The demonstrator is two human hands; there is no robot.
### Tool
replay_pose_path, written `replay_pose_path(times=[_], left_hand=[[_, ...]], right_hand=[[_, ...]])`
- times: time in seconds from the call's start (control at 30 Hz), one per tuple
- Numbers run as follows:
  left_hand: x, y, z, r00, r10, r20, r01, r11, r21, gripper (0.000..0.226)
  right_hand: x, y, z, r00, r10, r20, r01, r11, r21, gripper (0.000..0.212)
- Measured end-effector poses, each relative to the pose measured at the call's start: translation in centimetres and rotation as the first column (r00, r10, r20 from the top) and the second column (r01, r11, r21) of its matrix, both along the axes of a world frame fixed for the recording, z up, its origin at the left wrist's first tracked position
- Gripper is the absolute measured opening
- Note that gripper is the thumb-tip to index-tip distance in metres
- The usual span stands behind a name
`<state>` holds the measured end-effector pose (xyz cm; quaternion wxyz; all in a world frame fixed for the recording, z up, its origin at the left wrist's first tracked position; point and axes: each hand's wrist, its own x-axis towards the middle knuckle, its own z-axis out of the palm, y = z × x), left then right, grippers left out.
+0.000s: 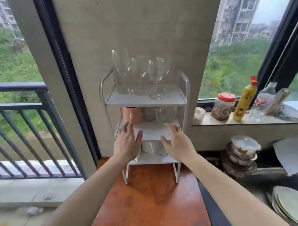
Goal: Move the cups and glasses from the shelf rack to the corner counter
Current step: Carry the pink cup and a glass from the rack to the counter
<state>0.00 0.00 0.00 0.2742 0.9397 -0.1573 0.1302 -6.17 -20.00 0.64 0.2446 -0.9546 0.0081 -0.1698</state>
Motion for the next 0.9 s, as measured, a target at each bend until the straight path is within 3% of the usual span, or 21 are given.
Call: replay_pose_path(times=[0.17,0.33,0.47,0.7,0.9], left_hand=[[3.0,-0.8,-0.5,0.999,0.037,-0.019,-0.040,0.980,-0.193,0.048],[5.0,-1.7,0.0,0.984,0.050,-0.172,-0.127,0.875,-0.468,0.041],[6.2,-1.5,0.4,0.968,0.030,-0.248,-0.157,0.845,-0.510,0.047],[6.2,-0.7,1.1,0.973,0.135,-0.186,-0.210,0.853,-0.477,0.035],[6.5,0.2,1.5,0.945,0.103,-0.310,-0.256,0.821,-0.509,0.035]], right_hand=[[3.5,0.6,-0.2,1.000,-0.015,-0.011,0.016,0.986,0.169,0.058],[6.4,0.7,0.5,0.998,-0.012,-0.056,0.027,0.963,0.267,0.061],[7.8,0.9,0.9,0.996,0.001,-0.094,0.029,0.946,0.323,0.066],[8.8,1.4,1.0,0.994,0.019,-0.104,0.026,0.910,0.414,0.059],[9.8,3.0,1.3,0.990,0.034,-0.140,0.036,0.883,0.468,0.050]])
